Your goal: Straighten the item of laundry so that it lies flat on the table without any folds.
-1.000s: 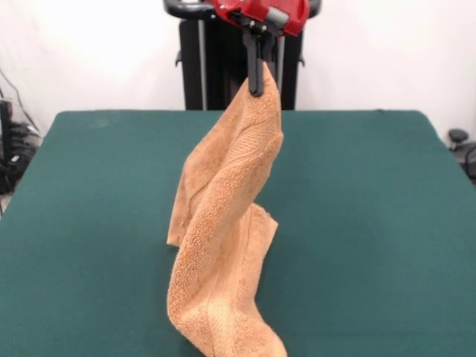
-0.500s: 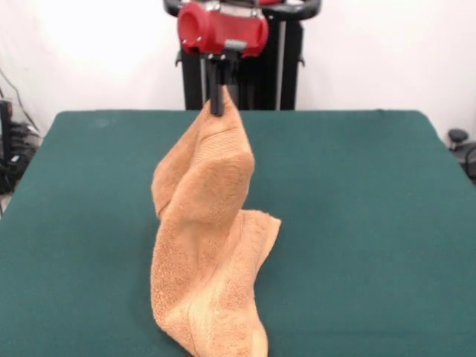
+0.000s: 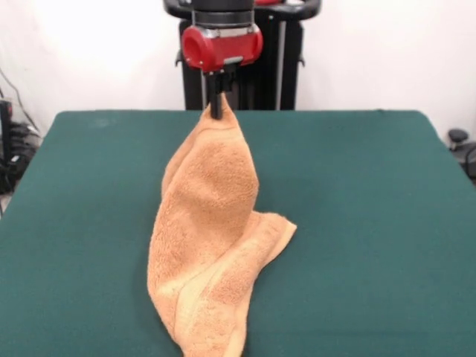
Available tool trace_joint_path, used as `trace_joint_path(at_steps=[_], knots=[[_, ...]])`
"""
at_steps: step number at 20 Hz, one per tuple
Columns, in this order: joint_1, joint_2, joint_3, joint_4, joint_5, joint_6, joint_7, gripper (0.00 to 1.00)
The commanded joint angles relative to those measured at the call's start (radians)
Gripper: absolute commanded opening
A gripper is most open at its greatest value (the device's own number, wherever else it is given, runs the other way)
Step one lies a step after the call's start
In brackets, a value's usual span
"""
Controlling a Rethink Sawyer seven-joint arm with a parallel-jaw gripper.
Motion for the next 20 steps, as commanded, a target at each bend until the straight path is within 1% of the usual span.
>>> trace_joint_path(at_steps=[1,2,5,9,10,12,16,20], knots=[[0.001,0.043,0.169,0.098,0.061,0.175,-0.337,0.00],[0.000,0.040,0.175,0.102,0.078,0.197,-0.336,0.00],[-0.002,0.043,0.200,0.114,0.085,0.216,-0.315,0.00],[0.003,0.071,0.233,0.128,0.092,0.201,-0.278,0.00],[0.001,0.077,0.247,0.134,0.106,0.206,-0.276,0.00],[0.000,0.072,0.263,0.146,0.115,0.214,-0.270,0.00],[0.021,0.068,0.254,0.163,0.095,0.236,-0.248,0.00],[0.053,0.095,0.239,0.166,0.077,0.248,-0.223,0.00]])
